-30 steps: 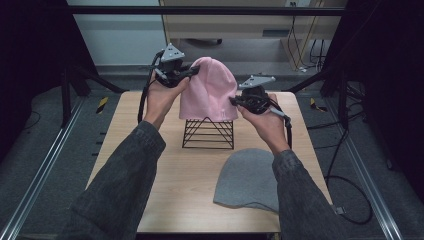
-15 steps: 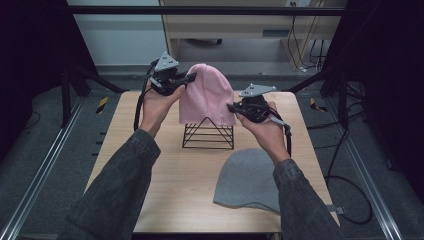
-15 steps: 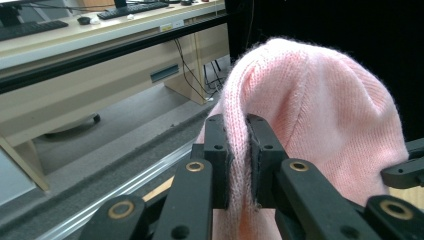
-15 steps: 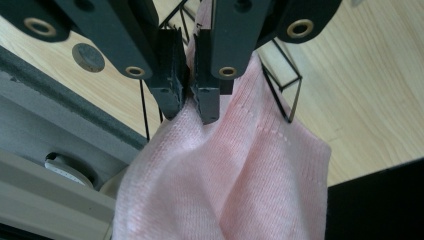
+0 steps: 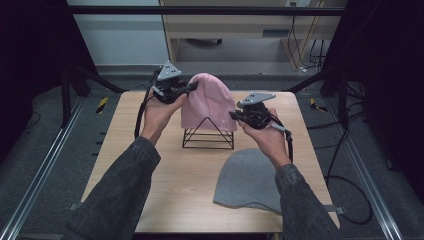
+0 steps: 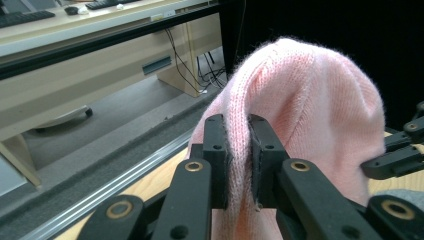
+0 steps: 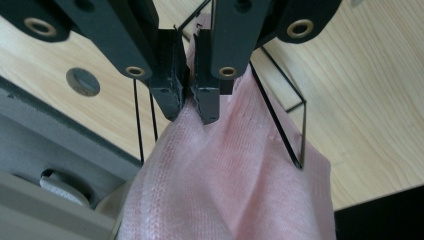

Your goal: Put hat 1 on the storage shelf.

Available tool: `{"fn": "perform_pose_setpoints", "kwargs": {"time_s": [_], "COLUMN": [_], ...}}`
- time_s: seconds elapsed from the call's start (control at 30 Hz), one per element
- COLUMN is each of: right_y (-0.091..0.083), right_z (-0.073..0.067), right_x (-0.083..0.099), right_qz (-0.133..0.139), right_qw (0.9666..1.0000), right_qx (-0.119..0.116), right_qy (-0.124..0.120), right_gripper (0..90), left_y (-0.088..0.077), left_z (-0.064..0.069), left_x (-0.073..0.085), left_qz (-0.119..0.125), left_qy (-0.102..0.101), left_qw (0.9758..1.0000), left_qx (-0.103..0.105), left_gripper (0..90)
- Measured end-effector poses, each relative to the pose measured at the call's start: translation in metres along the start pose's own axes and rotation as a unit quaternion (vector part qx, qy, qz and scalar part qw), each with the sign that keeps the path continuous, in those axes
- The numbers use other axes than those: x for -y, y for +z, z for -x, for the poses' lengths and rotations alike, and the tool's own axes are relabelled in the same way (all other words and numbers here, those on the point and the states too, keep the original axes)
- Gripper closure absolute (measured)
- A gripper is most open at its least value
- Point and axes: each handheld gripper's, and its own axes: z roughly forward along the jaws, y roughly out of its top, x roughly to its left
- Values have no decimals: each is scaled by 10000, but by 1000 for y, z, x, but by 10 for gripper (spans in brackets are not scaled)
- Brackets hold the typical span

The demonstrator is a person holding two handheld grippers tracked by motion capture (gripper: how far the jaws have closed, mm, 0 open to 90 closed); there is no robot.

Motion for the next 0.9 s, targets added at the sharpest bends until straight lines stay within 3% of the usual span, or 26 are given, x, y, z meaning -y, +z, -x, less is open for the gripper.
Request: {"fn": "perform_pose_setpoints", "kwargs": {"time_s": [0.1,0.47,0.77,0.9], "right_y": [2,22,32,35], "right_z": [0,0,-2,-2], "right_x": [3,28,41,46], "right_qz": [-45,-378,-760,-888], "right_qw": [10000,9991,9967,9954], "right_qx": [10,-71,-174,-219], "right_qy": [-1,152,221,278], "right_gripper": [843,843,840,839], "left_y": [2,4,3,1], "left_z": [2,9,13,19], "left_x": [4,27,43,46], "left_qz": [-71,-259,-539,-616], "left_qy": [80,35,32,143], "left_qw": [9999,9996,9982,9977], "left_qx": [-31,135,242,252], "left_gripper": [798,799,800,802]}}
